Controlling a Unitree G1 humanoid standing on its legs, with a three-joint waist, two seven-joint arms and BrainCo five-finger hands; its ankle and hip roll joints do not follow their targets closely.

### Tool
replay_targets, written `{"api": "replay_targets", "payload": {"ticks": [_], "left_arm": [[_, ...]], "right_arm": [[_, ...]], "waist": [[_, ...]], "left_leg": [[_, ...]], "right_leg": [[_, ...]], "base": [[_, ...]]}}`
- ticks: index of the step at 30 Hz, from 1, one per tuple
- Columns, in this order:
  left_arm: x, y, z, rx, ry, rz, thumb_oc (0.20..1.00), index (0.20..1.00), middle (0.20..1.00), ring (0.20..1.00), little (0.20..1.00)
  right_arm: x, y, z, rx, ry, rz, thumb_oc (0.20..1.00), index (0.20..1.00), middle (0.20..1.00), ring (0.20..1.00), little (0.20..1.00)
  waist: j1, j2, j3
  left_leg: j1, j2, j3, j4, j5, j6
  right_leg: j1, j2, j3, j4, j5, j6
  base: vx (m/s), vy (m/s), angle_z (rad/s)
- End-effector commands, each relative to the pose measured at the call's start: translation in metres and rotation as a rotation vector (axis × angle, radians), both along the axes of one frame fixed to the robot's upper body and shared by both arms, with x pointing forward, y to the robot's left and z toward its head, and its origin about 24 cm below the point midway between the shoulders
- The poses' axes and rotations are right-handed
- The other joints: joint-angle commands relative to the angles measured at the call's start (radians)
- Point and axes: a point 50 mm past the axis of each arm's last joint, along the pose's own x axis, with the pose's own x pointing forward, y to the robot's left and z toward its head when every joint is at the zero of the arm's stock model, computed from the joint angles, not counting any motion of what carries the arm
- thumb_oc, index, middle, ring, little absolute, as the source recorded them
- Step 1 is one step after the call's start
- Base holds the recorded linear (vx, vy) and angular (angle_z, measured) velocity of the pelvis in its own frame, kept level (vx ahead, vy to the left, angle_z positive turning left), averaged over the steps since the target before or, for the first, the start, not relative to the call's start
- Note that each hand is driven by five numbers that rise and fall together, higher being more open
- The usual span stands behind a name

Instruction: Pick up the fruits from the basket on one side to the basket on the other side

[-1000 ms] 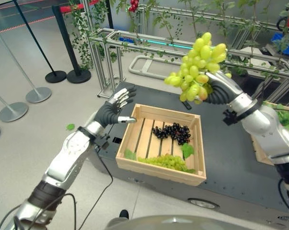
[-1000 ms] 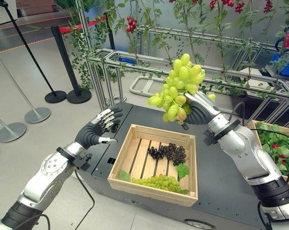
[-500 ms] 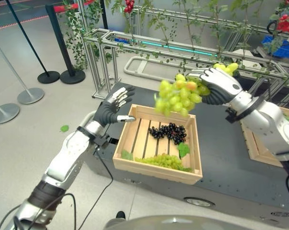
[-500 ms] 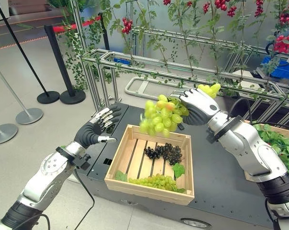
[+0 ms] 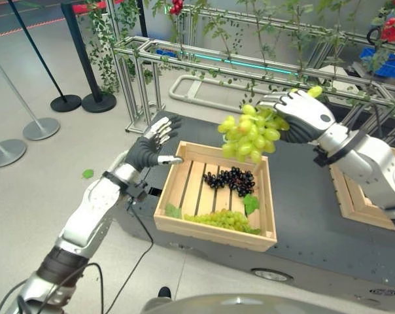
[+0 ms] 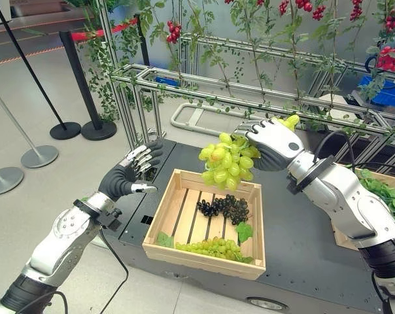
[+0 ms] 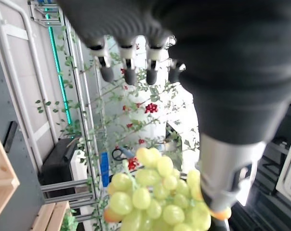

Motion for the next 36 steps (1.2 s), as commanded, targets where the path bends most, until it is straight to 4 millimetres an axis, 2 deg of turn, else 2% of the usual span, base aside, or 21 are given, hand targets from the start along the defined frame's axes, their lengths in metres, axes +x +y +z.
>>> {"api": "replay_targets", "payload": {"ticks": [1,5,6,7,8,9,12,16,20,24,27,29,31,36], "left_arm": [[0.003,0.007,0.021,0.049,-0.123,0.007,1.0,1.0,1.0,1.0,1.0],[0.006,0.014,0.043,0.228,-0.203,-0.014,1.0,1.0,1.0,1.0,1.0],[0.009,0.015,0.052,0.327,-0.239,-0.024,1.0,1.0,1.0,1.0,1.0],[0.009,0.015,0.052,0.327,-0.241,-0.024,1.0,1.0,1.0,1.0,1.0],[0.013,0.016,0.07,0.455,-0.327,-0.017,1.0,1.0,1.0,1.0,1.0],[0.015,0.014,0.078,0.522,-0.369,-0.017,1.0,1.0,1.0,1.0,1.0],[0.019,0.01,0.089,0.584,-0.419,-0.031,1.0,1.0,1.0,1.0,1.0],[0.025,0.003,0.093,0.609,-0.43,-0.057,1.0,1.0,1.0,1.0,1.0],[0.035,-0.017,0.098,0.667,-0.477,-0.108,1.0,1.0,1.0,1.0,1.0],[0.038,-0.029,0.098,0.656,-0.485,-0.143,1.0,1.0,1.0,1.0,1.0],[0.038,-0.043,0.098,0.643,-0.5,-0.194,1.0,1.0,1.0,1.0,1.0],[0.038,-0.044,0.098,0.642,-0.5,-0.193,1.0,1.0,1.0,1.0,1.0],[0.038,-0.05,0.095,0.644,-0.497,-0.223,1.0,1.0,1.0,1.0,1.0],[0.037,-0.052,0.09,0.655,-0.477,-0.242,1.0,1.0,1.0,1.0,1.0]], "right_arm": [[-0.003,0.009,0.045,-0.024,-0.195,0.056,0.2,0.2,0.2,0.2,0.2],[-0.002,0.011,0.054,-0.086,-0.204,0.054,0.2,0.2,0.2,0.2,0.2],[-0.001,0.012,0.056,-0.09,-0.195,0.056,0.2,0.2,0.2,0.2,0.2],[0.0,0.011,0.056,-0.09,-0.196,0.055,0.2,0.2,0.2,0.2,0.2],[0.001,0.013,0.059,-0.097,-0.181,0.058,0.2,0.2,0.2,0.2,0.2],[0.003,0.013,0.06,-0.094,-0.169,0.058,0.2,0.2,0.2,0.2,0.2],[0.003,0.016,0.065,-0.09,-0.156,0.078,0.2,0.2,0.2,0.2,0.2],[0.004,0.023,0.07,-0.074,-0.137,0.112,0.2,0.2,0.2,0.2,0.2],[0.009,0.034,0.078,-0.057,-0.09,0.153,0.2,0.2,0.2,0.2,0.2],[0.013,0.038,0.082,-0.051,-0.077,0.159,0.2,0.2,0.2,0.2,0.2],[0.009,0.049,0.087,-0.088,-0.1,0.195,0.2,0.2,0.2,0.2,0.2],[0.009,0.049,0.088,-0.09,-0.1,0.195,0.2,0.2,0.2,0.2,0.2],[0.005,0.058,0.093,-0.128,-0.138,0.223,0.2,0.2,0.2,0.2,0.2],[-0.003,0.072,0.101,-0.234,-0.222,0.25,0.2,0.2,0.2,0.2,0.2]], "waist": [[-0.008,-0.002,-0.059],[-0.007,-0.002,-0.062],[-0.008,0.0,-0.06],[-0.008,-0.001,-0.059],[-0.009,-0.001,-0.059],[-0.01,-0.001,-0.059],[-0.014,-0.002,-0.063],[-0.014,-0.003,-0.065],[-0.018,-0.013,-0.067],[-0.019,-0.017,-0.067],[-0.02,-0.023,-0.071],[-0.02,-0.021,-0.07],[-0.02,-0.024,-0.072],[-0.019,-0.026,-0.072]], "left_leg": [[0.007,-0.002,-0.042,0.069,-0.127,0.014],[0.008,-0.002,-0.042,0.071,-0.129,0.012],[0.015,0.0,-0.042,0.072,-0.136,0.01],[0.011,-0.001,-0.042,0.072,-0.131,0.011],[0.01,-0.001,-0.044,0.075,-0.131,0.009],[0.01,0.0,-0.044,0.077,-0.132,0.009],[0.007,0.001,-0.045,0.079,-0.131,0.008],[0.008,0.002,-0.045,0.079,-0.13,0.006],[0.01,0.004,-0.046,0.081,-0.13,0.006],[0.012,0.004,-0.046,0.079,-0.131,0.006],[0.014,0.004,-0.048,0.077,-0.132,0.007],[0.014,0.004,-0.048,0.077,-0.132,0.007],[0.015,0.002,-0.048,0.076,-0.131,0.007],[0.017,0.001,-0.047,0.077,-0.133,0.008]], "right_leg": [[-0.042,-0.039,-0.034,0.098,-0.057,0.055],[-0.041,-0.038,-0.036,0.099,-0.059,0.056],[-0.036,-0.036,-0.035,0.102,-0.064,0.056],[-0.039,-0.037,-0.036,0.1,-0.06,0.056],[-0.038,-0.036,-0.037,0.102,-0.061,0.057],[-0.037,-0.036,-0.037,0.103,-0.062,0.057],[-0.04,-0.035,-0.038,0.106,-0.062,0.058],[-0.039,-0.035,-0.041,0.107,-0.063,0.058],[-0.038,-0.032,-0.045,0.114,-0.067,0.056],[-0.036,-0.033,-0.047,0.116,-0.068,0.057],[-0.036,-0.033,-0.048,0.116,-0.068,0.057],[-0.036,-0.033,-0.048,0.116,-0.068,0.057],[-0.036,-0.033,-0.048,0.115,-0.067,0.057],[-0.037,-0.032,-0.042,0.113,-0.065,0.056]], "base": [[0.0,0.0,0.0],[0.01,-0.002,0.0],[0.0,0.0,0.0],[0.0,0.0,0.0],[0.0,0.0,0.0],[0.0,0.0,0.0],[0.0,-0.001,0.02],[0.0,0.0,0.0],[0.0,0.0,0.0],[0.0,0.0,0.0],[0.0,0.0,0.0],[0.0,0.0,0.0],[0.0,0.0,0.0],[0.0,0.0,0.0]]}}
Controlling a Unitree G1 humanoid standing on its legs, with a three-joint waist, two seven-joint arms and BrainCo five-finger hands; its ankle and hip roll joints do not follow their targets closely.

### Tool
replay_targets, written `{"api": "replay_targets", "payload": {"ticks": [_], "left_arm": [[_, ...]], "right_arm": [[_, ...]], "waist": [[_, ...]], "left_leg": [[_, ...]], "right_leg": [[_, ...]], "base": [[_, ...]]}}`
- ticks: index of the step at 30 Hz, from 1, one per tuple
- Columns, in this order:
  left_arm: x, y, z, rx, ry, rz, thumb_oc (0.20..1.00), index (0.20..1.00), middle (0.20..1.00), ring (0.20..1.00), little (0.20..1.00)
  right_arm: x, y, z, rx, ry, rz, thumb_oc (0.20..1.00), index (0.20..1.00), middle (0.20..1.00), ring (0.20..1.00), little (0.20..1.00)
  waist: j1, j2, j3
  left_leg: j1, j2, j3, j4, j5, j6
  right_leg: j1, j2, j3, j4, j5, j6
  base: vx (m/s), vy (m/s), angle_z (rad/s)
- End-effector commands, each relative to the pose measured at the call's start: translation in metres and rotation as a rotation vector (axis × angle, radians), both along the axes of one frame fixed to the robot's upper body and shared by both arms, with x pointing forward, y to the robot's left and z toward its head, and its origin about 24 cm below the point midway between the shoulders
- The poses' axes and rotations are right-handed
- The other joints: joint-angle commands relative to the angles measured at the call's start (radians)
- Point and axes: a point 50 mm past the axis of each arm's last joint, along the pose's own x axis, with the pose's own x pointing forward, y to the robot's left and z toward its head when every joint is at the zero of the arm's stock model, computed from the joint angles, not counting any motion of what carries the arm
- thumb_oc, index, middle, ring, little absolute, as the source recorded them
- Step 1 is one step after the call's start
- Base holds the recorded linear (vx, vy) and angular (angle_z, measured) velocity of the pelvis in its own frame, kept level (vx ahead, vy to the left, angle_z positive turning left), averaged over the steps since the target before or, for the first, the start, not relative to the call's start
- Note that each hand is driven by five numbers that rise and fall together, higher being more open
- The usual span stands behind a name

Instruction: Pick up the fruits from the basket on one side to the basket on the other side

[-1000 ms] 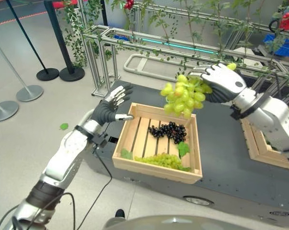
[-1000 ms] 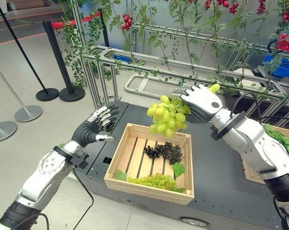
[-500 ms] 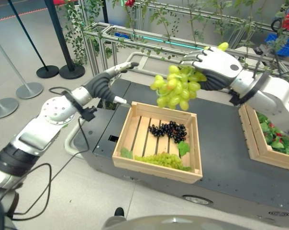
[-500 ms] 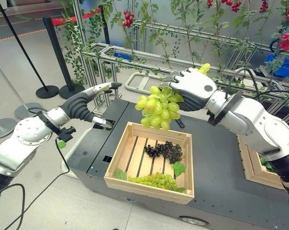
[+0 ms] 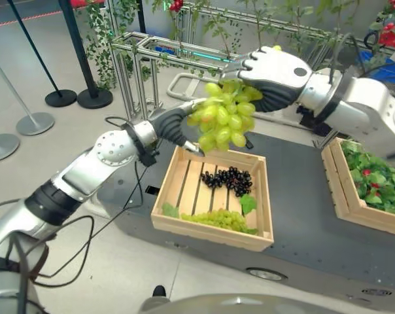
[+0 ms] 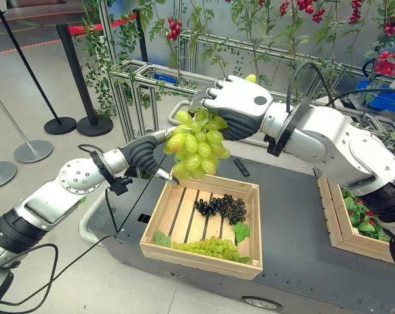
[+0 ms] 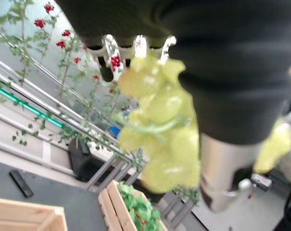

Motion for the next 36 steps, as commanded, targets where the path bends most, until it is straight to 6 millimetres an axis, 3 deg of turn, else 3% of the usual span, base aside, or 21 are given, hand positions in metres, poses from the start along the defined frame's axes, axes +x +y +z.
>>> {"api": "replay_targets", "payload": {"ticks": [1,10,17,27,36], "left_arm": [[0.008,-0.007,0.014,-0.01,-0.066,-0.018,1.0,1.0,1.0,1.0,1.0],[0.01,-0.014,0.002,-0.041,-0.008,-0.012,1.0,1.0,1.0,1.0,1.0],[0.012,-0.014,-0.007,-0.094,0.025,0.005,1.0,1.0,1.0,1.0,1.0],[0.011,-0.016,-0.012,-0.155,0.066,0.003,1.0,1.0,1.0,1.0,1.0],[0.004,-0.008,-0.027,-0.298,0.199,-0.005,1.0,1.0,1.0,1.0,1.0]], "right_arm": [[-0.006,0.006,0.022,-0.016,-0.116,0.006,0.2,0.2,0.2,0.2,0.2],[-0.022,0.035,0.036,-0.116,-0.247,0.081,0.2,0.2,0.2,0.2,0.2],[-0.031,0.047,0.033,-0.109,-0.251,0.144,0.2,0.2,0.2,0.2,0.2],[-0.023,0.038,0.02,-0.041,-0.171,0.113,0.2,0.2,0.2,0.2,0.2],[-0.002,0.01,-0.006,0.135,0.044,0.023,0.2,0.2,0.2,0.2,0.2]], "waist": [[-0.013,0.004,-0.077],[-0.01,-0.002,-0.081],[-0.006,0.002,-0.081],[-0.005,0.0,-0.078],[-0.003,0.014,-0.07]], "left_leg": [[0.008,0.004,-0.038,0.077,-0.13,0.01],[0.007,0.001,-0.039,0.08,-0.133,0.013],[0.002,0.0,-0.041,0.085,-0.134,0.015],[-0.001,0.0,-0.048,0.088,-0.134,0.017],[-0.002,-0.004,-0.048,0.084,-0.131,0.021]], "right_leg": [[-0.053,-0.032,-0.033,0.116,-0.066,0.057],[-0.051,-0.032,-0.029,0.114,-0.066,0.053],[-0.054,-0.033,-0.025,0.112,-0.064,0.051],[-0.054,-0.033,-0.029,0.116,-0.066,0.049],[-0.057,-0.038,-0.029,0.116,-0.061,0.049]], "base": [[0.0,0.0,0.0],[0.0,0.0,0.0],[0.0,0.0,0.0],[0.0,0.0,0.0],[0.0,0.0,0.0]]}}
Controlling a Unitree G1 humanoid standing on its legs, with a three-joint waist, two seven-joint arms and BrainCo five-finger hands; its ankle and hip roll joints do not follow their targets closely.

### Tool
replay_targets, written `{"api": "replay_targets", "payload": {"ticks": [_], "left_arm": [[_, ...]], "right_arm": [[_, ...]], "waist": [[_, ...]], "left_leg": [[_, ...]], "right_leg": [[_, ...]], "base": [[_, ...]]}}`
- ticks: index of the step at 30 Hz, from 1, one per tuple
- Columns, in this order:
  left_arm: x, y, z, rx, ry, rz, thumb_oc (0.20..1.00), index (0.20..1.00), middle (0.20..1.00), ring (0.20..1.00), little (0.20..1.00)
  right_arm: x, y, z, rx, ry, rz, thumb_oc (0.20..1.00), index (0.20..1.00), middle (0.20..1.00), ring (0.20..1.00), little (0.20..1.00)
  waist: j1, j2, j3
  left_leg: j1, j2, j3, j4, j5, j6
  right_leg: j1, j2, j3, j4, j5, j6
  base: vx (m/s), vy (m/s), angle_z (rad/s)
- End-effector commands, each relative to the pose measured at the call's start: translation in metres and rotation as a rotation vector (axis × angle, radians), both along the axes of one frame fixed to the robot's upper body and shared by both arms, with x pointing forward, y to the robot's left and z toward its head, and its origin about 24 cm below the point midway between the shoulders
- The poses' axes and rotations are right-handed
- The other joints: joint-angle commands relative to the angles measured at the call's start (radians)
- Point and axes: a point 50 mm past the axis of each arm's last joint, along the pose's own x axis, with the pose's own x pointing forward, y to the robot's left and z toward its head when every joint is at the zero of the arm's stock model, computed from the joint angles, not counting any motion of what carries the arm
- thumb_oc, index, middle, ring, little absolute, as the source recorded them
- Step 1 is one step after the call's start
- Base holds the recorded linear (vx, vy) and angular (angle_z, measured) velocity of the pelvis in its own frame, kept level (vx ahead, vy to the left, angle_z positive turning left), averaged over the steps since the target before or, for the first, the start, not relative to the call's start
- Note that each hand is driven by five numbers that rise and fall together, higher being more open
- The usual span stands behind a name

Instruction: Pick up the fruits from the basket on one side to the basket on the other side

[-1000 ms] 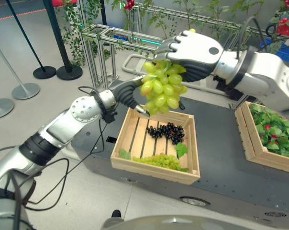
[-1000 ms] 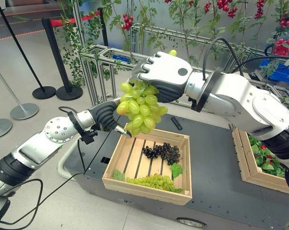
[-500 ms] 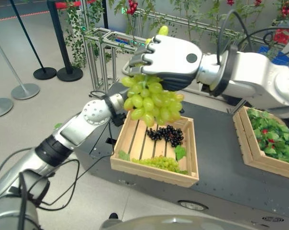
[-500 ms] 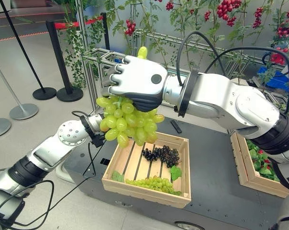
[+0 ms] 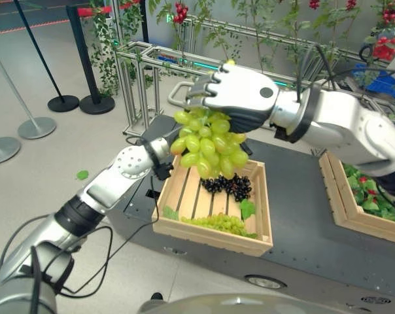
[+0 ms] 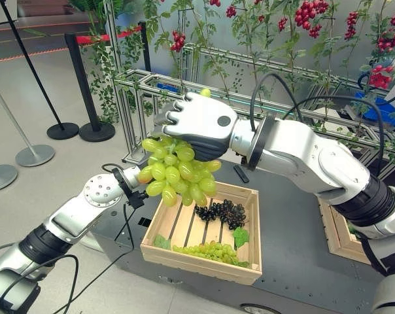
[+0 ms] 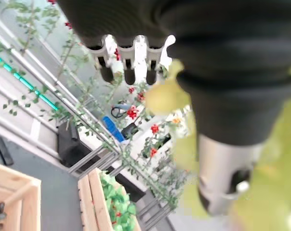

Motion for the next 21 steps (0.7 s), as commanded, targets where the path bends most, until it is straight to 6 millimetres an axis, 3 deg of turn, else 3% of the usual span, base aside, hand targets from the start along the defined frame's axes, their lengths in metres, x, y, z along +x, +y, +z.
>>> {"api": "replay_targets", "payload": {"ticks": [1,11,14,21], "left_arm": [[0.008,0.007,0.019,-0.136,-0.017,0.016,1.0,1.0,1.0,1.0,1.0],[-0.002,0.02,-0.002,-0.238,0.238,-0.061,1.0,1.0,1.0,1.0,1.0],[-0.004,0.029,-0.005,-0.222,0.268,-0.052,1.0,1.0,1.0,1.0,1.0],[-0.004,0.026,-0.005,-0.183,0.296,-0.083,1.0,1.0,1.0,1.0,1.0]], "right_arm": [[0.008,-0.018,0.029,0.165,-0.013,-0.072,0.2,0.2,0.2,0.2,0.2],[0.009,-0.036,0.023,0.255,0.108,-0.074,0.2,0.2,0.2,0.2,0.2],[0.012,-0.042,0.019,0.238,0.125,-0.105,0.2,0.2,0.2,0.2,0.2],[0.014,-0.043,0.012,0.228,0.144,-0.116,0.2,0.2,0.2,0.2,0.2]], "waist": [[-0.008,0.018,-0.039],[-0.013,0.028,-0.033],[-0.012,0.029,-0.03],[-0.01,0.03,-0.026]], "left_leg": [[-0.011,-0.003,-0.046,0.078,-0.13,0.02],[-0.008,-0.005,-0.043,0.076,-0.126,0.018],[-0.008,-0.005,-0.044,0.074,-0.124,0.017],[-0.012,-0.005,-0.049,0.074,-0.122,0.016]], "right_leg": [[-0.061,-0.036,-0.033,0.11,-0.061,0.049],[-0.06,-0.038,-0.036,0.11,-0.058,0.051],[-0.06,-0.037,-0.035,0.11,-0.057,0.05],[-0.06,-0.036,-0.042,0.113,-0.059,0.049]], "base": [[0.0,0.0,0.0],[0.0,0.0,0.0],[0.0,0.0,0.0],[0.0,0.0,0.0]]}}
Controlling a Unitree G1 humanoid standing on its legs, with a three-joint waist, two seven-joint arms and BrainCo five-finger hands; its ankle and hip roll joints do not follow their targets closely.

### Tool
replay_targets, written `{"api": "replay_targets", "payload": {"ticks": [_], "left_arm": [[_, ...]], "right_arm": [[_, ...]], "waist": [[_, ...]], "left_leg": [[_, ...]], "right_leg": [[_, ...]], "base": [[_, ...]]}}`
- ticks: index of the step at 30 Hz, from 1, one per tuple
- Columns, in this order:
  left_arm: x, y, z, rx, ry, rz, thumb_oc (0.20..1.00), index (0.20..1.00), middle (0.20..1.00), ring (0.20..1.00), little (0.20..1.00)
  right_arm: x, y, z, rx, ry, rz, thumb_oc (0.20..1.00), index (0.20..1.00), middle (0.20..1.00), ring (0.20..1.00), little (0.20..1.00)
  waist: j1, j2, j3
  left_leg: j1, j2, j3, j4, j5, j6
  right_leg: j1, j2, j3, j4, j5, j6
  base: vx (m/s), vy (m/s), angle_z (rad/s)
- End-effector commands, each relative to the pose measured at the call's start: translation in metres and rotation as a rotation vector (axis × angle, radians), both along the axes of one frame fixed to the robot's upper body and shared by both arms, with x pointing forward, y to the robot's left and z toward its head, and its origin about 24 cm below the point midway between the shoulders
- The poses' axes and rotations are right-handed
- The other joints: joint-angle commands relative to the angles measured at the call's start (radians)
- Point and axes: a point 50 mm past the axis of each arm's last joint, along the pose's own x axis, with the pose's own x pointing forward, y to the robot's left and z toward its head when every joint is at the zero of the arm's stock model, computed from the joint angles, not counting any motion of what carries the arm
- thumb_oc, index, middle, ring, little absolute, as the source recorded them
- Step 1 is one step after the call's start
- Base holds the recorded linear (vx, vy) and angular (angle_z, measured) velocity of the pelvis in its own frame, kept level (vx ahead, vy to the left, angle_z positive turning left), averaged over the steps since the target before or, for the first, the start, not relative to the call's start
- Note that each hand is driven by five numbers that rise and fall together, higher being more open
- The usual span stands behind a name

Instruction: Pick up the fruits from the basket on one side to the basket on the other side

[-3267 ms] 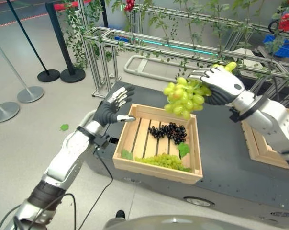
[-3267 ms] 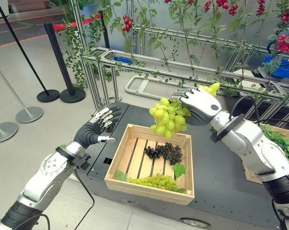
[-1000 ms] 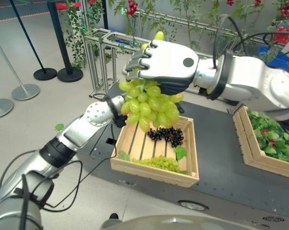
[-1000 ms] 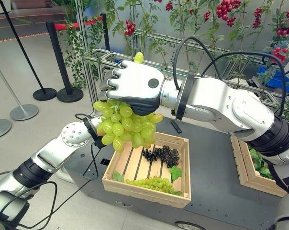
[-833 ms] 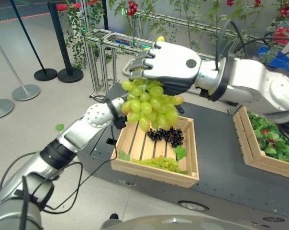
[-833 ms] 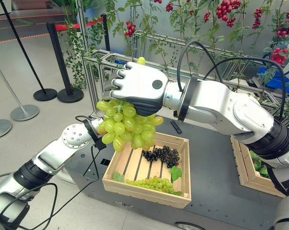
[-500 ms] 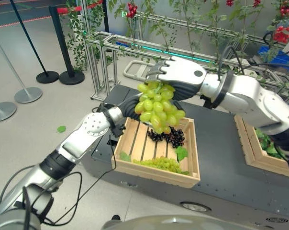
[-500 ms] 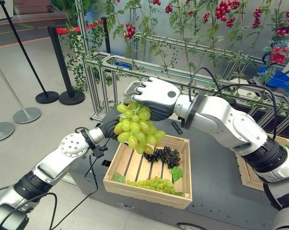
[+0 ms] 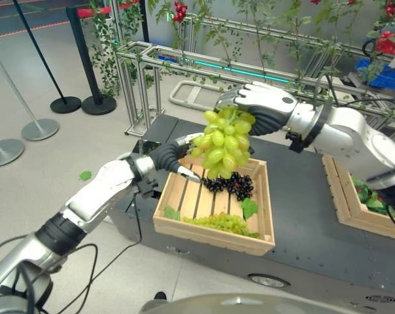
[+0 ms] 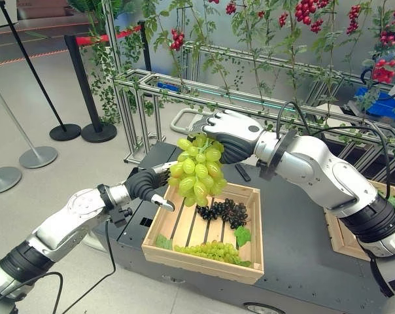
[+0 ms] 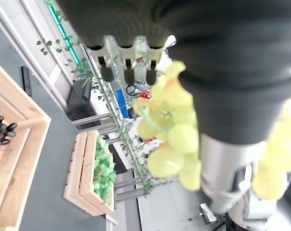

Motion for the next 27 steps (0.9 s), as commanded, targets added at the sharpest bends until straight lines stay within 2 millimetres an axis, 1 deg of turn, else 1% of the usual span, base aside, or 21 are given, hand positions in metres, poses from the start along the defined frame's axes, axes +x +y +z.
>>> {"api": "replay_targets", "payload": {"ticks": [1,8,11,15,16,18,21,22,24,27], "left_arm": [[0.007,-0.003,0.017,-0.056,-0.022,-0.032,1.0,1.0,1.0,1.0,1.0],[0.006,-0.014,0.018,-0.022,0.027,-0.122,1.0,1.0,1.0,1.0,1.0],[0.007,-0.016,0.02,-0.003,0.012,-0.132,1.0,1.0,1.0,1.0,1.0],[0.008,-0.025,0.02,-0.009,-0.003,-0.144,1.0,1.0,1.0,1.0,1.0],[0.011,-0.029,0.019,0.0,-0.032,-0.127,1.0,1.0,1.0,1.0,1.0],[0.012,-0.034,0.019,-0.006,-0.041,-0.13,1.0,1.0,1.0,1.0,1.0],[0.014,-0.047,0.015,-0.05,-0.024,-0.142,1.0,1.0,1.0,1.0,1.0],[0.014,-0.047,0.015,-0.05,-0.024,-0.143,1.0,1.0,1.0,1.0,1.0],[0.014,-0.057,0.013,-0.088,-0.002,-0.159,1.0,1.0,1.0,1.0,1.0],[0.015,-0.063,0.012,-0.123,0.022,-0.161,1.0,1.0,1.0,1.0,1.0]], "right_arm": [[0.0,-0.009,0.025,0.09,-0.069,-0.023,0.2,0.2,0.2,0.2,0.2],[0.0,-0.002,0.019,0.063,-0.035,0.006,0.2,0.2,0.2,0.2,0.2],[-0.001,0.0,0.017,0.054,-0.021,0.017,0.2,0.2,0.2,0.2,0.2],[-0.003,0.007,0.014,0.055,-0.006,0.049,0.2,0.2,0.2,0.2,0.2],[-0.003,0.011,0.014,0.062,-0.002,0.062,0.2,0.2,0.2,0.2,0.2],[-0.003,0.012,0.014,0.066,-0.002,0.065,0.2,0.2,0.2,0.2,0.2],[-0.004,0.018,0.016,0.092,-0.007,0.089,0.2,0.2,0.2,0.2,0.2],[-0.004,0.018,0.016,0.092,-0.007,0.088,0.2,0.2,0.2,0.2,0.2],[-0.006,0.023,0.015,0.096,-0.004,0.113,0.2,0.2,0.2,0.2,0.2],[-0.007,0.027,0.015,0.096,0.003,0.131,0.2,0.2,0.2,0.2,0.2]], "waist": [[-0.012,0.015,-0.035],[-0.012,0.018,-0.032],[-0.014,0.019,-0.031],[-0.015,0.018,-0.03],[-0.014,0.017,-0.03],[-0.015,0.017,-0.029],[-0.017,0.016,-0.028],[-0.016,0.016,-0.028],[-0.018,0.016,-0.028],[-0.019,0.016,-0.028]], "left_leg": [[-0.011,-0.006,-0.048,0.08,-0.122,0.016],[-0.015,-0.007,-0.049,0.081,-0.121,0.016],[-0.015,-0.007,-0.049,0.081,-0.121,0.016],[-0.016,-0.007,-0.05,0.081,-0.121,0.017],[-0.017,-0.008,-0.052,0.082,-0.121,0.018],[-0.017,-0.008,-0.052,0.083,-0.121,0.018],[-0.019,-0.008,-0.055,0.083,-0.121,0.019],[-0.019,-0.008,-0.055,0.083,-0.121,0.019],[-0.019,-0.008,-0.055,0.083,-0.121,0.02],[-0.018,-0.007,-0.054,0.084,-0.122,0.02]], "right_leg": [[-0.058,-0.037,-0.042,0.116,-0.059,0.049],[-0.062,-0.037,-0.043,0.12,-0.061,0.05],[-0.063,-0.038,-0.043,0.122,-0.061,0.05],[-0.064,-0.039,-0.045,0.124,-0.062,0.05],[-0.063,-0.038,-0.045,0.125,-0.063,0.049],[-0.064,-0.039,-0.046,0.126,-0.064,0.049],[-0.065,-0.039,-0.045,0.126,-0.066,0.048],[-0.066,-0.039,-0.045,0.126,-0.066,0.048],[-0.066,-0.039,-0.043,0.126,-0.067,0.048],[-0.066,-0.039,-0.041,0.126,-0.066,0.048]], "base": [[0.0,0.0,0.0],[0.0,0.0,0.0],[0.0,0.0,0.0],[0.0,0.0,0.0],[0.0,0.0,0.0],[0.0,0.0,0.0],[0.0,0.0,0.0],[0.0,0.0,0.0],[0.0,0.0,0.0],[0.0,0.0,0.0]]}}
